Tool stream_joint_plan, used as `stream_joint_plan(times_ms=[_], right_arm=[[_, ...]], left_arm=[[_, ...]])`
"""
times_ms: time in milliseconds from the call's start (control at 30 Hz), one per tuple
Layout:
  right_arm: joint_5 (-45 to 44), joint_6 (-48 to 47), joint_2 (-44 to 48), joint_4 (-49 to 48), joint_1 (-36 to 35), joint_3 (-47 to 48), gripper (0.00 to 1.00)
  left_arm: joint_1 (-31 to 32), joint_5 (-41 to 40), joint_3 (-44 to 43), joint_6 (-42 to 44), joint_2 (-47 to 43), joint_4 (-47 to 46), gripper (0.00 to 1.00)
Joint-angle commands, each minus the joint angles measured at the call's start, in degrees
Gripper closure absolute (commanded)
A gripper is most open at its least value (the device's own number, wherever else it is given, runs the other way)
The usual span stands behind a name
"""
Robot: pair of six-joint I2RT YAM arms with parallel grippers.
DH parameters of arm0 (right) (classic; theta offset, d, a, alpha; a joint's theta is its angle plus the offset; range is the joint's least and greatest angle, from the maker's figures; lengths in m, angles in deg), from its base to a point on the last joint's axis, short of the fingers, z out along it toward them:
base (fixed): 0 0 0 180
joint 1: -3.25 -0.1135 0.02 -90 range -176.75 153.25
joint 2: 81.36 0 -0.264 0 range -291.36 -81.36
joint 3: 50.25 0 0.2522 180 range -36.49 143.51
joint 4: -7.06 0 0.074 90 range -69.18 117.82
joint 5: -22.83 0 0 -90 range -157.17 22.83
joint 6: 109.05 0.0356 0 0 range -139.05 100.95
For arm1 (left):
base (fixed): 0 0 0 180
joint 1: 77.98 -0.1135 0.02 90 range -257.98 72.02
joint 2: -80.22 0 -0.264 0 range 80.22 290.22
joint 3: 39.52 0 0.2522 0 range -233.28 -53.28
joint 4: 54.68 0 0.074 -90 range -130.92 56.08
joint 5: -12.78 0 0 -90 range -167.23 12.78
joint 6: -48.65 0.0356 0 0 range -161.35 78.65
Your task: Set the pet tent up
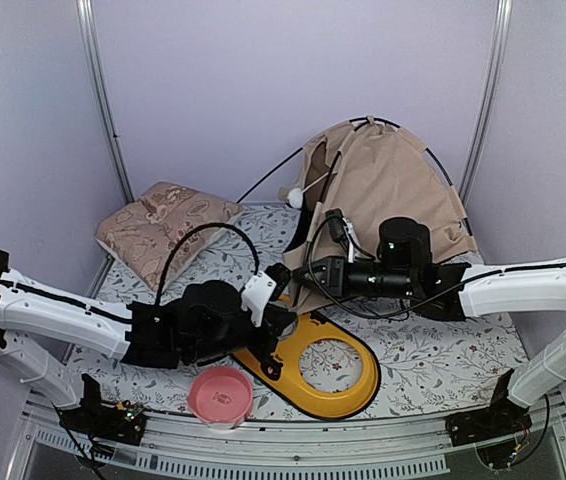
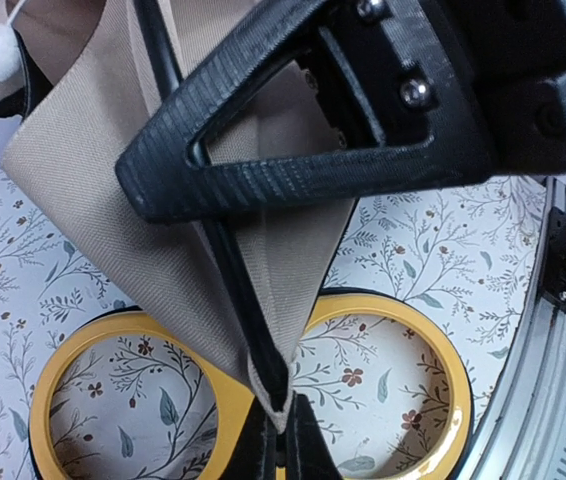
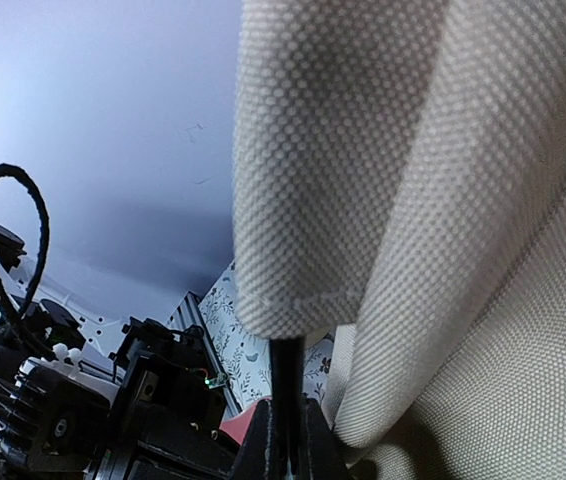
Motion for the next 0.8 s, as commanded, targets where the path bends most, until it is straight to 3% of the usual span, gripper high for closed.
stream_joint_plan(times_ms=[0, 267, 467, 767], right_arm=[[-9.2, -3.4, -2.1, 1.7, -0.8, 1.8, 1.0], [-15.0, -5.7, -3.0, 4.7, -2.6, 1.2, 1.0], [-13.3, -6.2, -5.1, 4.5, -3.8, 2.3, 1.0], [-10.9, -4.3, -5.4, 3.2, -3.9, 2.6, 1.0]], left_arm=[[-0.6, 5.1, -1.6, -0.6, -1.3, 4.9, 1.0], [-3.8, 10.6, -3.9, -2.5, -3.5, 6.2, 1.0], [-6.8, 14.3, -4.2, -5.0, -5.0, 6.2, 1.0], [-11.3, 15.5, -2.6, -8.6, -9.4, 6.4, 0.83]])
